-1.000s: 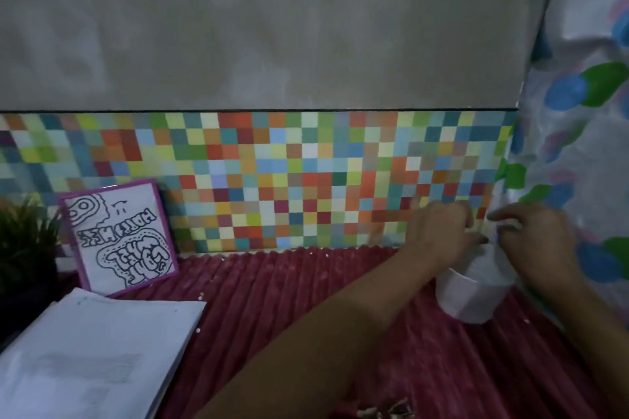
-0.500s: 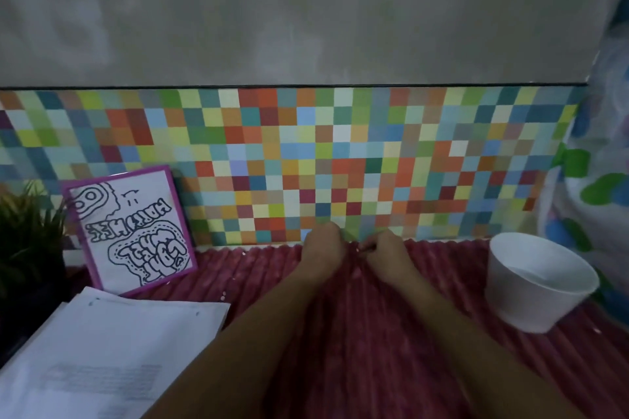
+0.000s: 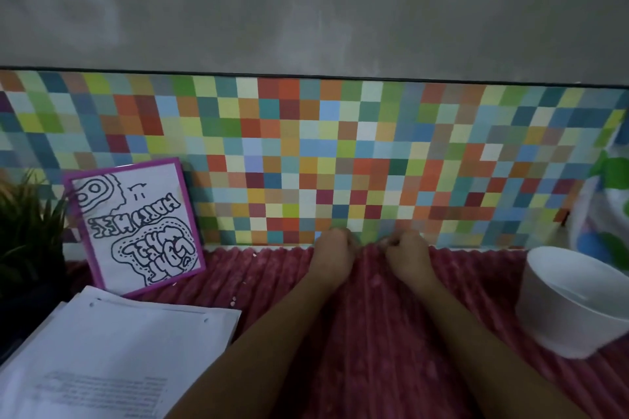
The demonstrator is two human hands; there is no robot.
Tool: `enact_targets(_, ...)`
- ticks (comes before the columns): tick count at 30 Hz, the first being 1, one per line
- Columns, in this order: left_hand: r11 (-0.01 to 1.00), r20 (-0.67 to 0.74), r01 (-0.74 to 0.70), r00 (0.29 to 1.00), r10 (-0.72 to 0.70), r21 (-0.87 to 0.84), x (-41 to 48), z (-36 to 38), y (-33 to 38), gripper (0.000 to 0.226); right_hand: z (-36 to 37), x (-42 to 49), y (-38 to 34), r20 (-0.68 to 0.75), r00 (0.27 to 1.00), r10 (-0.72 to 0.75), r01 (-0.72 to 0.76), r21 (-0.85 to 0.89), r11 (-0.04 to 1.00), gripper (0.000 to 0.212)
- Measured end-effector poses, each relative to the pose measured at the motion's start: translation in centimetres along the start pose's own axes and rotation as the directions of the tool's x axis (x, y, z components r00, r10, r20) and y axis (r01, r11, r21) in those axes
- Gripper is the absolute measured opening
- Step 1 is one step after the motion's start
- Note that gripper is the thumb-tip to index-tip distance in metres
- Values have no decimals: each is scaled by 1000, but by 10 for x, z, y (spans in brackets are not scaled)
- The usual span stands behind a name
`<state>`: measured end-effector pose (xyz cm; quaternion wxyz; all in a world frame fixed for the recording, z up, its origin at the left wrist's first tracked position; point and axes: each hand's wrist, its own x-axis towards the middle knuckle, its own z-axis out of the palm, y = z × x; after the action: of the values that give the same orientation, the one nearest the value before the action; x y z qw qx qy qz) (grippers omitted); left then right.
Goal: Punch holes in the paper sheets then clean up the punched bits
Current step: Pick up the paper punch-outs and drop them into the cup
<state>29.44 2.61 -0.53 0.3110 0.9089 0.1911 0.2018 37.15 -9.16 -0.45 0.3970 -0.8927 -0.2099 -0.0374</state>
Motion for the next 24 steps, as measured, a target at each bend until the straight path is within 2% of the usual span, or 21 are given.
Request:
enact_targets(2,997,5,11,1000,-11,-78,-2,-2,-1,27,-3,2,0,-89,994,57,-48,98,994,24)
enact_targets(4,990,2,17,1000,-17,-139,-2,-2,-2,25,-2,1,-6,-126,990,62,-46,125,991,22)
enact_targets(8,983,-42,-37,999,30,-181,-5,-4,-2,17,12,-2,-16,-63,998,18,-19,-19,1000,22)
enact_targets(12,978,-140,-104,987,79,-178,-11,-36,2,11,18,-2,-17,-49,999,-14,7,-148,989,20)
enact_targets(13,988,-163,-86,984,65,-129,-11,-49,-3,11,19,-2,-19,-41,999,-28,20,-183,983,23)
enact_targets(15,996,-188,17,982,0,87,-9,-76,-20,13,23,-3,-22,-24,999,-38,30,-260,965,29)
enact_targets(17,932,-190,165,976,-107,322,-12,-98,-43,14,25,-6,-25,-31,999,-25,14,-299,954,30)
enact_targets(19,849,-167,251,967,-194,465,-21,-109,-61,17,25,-7,-26,-39,999,-5,-7,-285,959,28)
enact_targets(21,806,-147,282,960,-240,520,-29,-109,-73,20,24,-4,-25,-53,998,25,-36,-211,977,26)
enact_targets(24,798,-186,306,952,-244,519,-29,-106,-82,24,15,0,-23,-93,993,74,-76,-20,997,26)
